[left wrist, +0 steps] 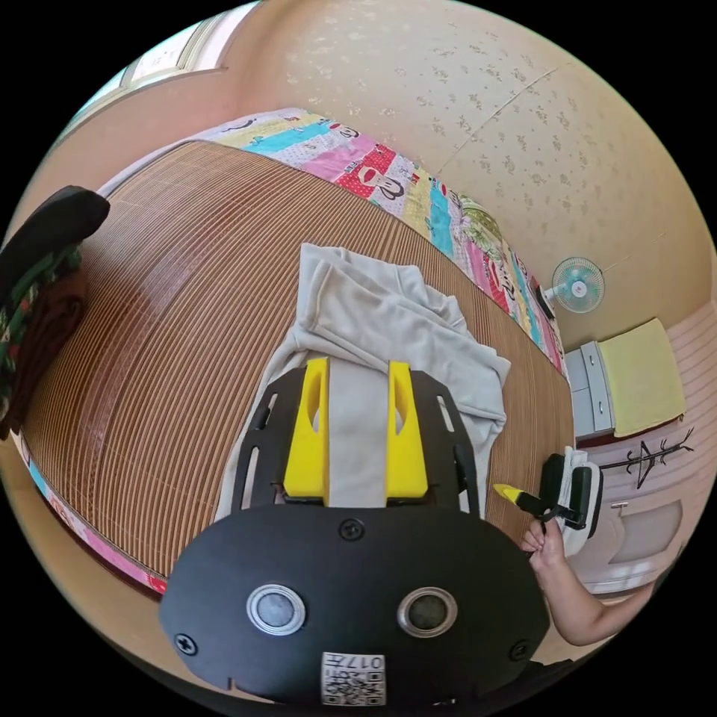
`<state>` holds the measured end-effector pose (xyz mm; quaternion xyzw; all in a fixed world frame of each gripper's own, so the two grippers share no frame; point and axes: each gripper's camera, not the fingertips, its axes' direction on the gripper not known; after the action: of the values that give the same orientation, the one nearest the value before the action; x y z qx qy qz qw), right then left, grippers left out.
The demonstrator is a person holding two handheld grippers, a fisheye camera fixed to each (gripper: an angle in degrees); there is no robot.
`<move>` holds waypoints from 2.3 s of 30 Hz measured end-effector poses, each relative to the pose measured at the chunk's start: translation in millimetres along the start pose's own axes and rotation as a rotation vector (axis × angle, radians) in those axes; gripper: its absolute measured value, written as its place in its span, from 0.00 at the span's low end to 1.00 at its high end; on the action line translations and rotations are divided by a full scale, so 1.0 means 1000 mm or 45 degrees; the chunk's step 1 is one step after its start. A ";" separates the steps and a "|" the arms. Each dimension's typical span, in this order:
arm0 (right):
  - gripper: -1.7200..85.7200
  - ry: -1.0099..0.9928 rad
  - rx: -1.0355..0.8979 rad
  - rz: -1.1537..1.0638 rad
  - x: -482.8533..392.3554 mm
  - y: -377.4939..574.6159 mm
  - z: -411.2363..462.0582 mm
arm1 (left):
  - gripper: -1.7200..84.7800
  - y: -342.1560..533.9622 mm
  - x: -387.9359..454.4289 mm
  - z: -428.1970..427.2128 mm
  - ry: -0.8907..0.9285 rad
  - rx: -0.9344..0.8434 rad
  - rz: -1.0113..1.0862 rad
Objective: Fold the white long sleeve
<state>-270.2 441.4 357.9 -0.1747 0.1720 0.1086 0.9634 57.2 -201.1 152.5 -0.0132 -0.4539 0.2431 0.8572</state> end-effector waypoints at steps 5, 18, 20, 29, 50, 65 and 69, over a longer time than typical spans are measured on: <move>0.16 0.079 0.181 0.046 0.007 -0.040 -0.026 | 0.15 -0.015 0.009 0.013 -0.001 -0.156 0.183; 0.15 0.098 0.110 0.095 0.003 -0.106 0.011 | 0.15 -0.063 0.218 0.101 0.338 -0.367 0.786; 0.15 0.049 0.101 0.119 0.011 -0.102 0.019 | 0.15 -0.075 0.273 0.136 0.312 -0.430 0.951; 0.07 -0.077 0.171 0.112 0.040 -0.100 0.003 | 0.05 -0.095 0.359 0.288 0.069 -0.763 1.134; 0.13 -0.105 -0.230 0.082 0.063 0.057 -0.039 | 0.16 -0.007 -0.032 0.055 -0.092 -0.578 0.292; 0.12 -0.263 -0.234 0.275 0.075 0.125 -0.013 | 0.16 0.117 -0.196 0.026 0.021 -0.977 0.219; 0.10 -0.264 -0.398 0.253 0.085 0.138 -0.005 | 0.07 0.105 -0.213 0.023 0.248 -1.077 0.324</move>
<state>-230.7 578.5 280.8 -0.2922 0.0693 0.2457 0.9217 -103.2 -204.5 -24.3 -0.4411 -0.4252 0.1373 0.7783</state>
